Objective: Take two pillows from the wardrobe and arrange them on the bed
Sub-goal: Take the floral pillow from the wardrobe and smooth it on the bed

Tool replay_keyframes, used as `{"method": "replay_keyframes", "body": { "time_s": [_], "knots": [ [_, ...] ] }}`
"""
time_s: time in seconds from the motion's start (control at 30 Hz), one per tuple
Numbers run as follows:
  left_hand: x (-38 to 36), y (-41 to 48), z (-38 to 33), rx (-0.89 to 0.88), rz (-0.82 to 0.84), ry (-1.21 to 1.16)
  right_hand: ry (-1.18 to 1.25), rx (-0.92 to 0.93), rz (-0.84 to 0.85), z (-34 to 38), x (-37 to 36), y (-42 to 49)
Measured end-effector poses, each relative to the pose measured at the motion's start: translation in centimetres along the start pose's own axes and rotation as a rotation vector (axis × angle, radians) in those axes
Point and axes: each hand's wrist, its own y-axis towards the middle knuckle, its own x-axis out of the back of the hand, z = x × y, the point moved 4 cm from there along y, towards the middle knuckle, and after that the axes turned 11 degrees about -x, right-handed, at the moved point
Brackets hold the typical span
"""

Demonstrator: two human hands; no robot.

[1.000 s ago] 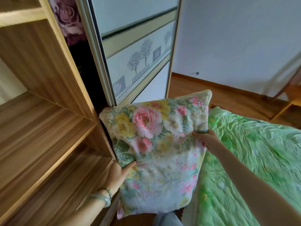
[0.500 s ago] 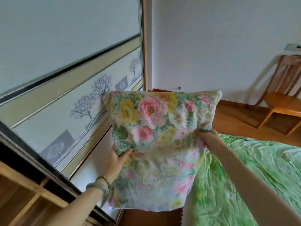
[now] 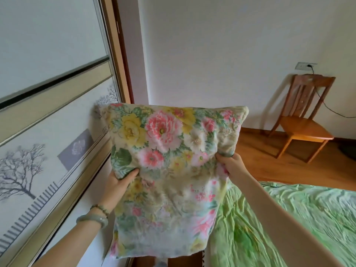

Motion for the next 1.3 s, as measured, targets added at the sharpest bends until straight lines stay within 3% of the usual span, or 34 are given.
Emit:
{"method": "replay_keyframes", "body": {
  "time_s": [0.37, 0.57, 0.7, 1.03, 1.3],
  "knots": [
    [-9.3, 24.9, 1.0, -0.155, 0.111, -0.050, 0.080, 0.032, -0.108, 8.0, 0.2, 19.7],
    [-14.9, 36.4, 1.6, -0.171, 0.088, 0.047, 0.139, 0.037, -0.185, 11.8, 1.3, 27.9],
    [-20.3, 43.9, 3.1, -0.131, 0.121, -0.025, 0.126, 0.057, -0.261, 14.3, 3.2, 34.3],
    [-36.4, 63.3, 4.3, -0.162, 0.334, -0.019, 0.094, 0.191, -0.424, 21.3, 11.5, 50.9],
    [-50.7, 74.3, 2.8, -0.250, 0.545, -0.062, 0.123, 0.230, -0.581, 26.3, 19.2, 57.7]
  ]
}}
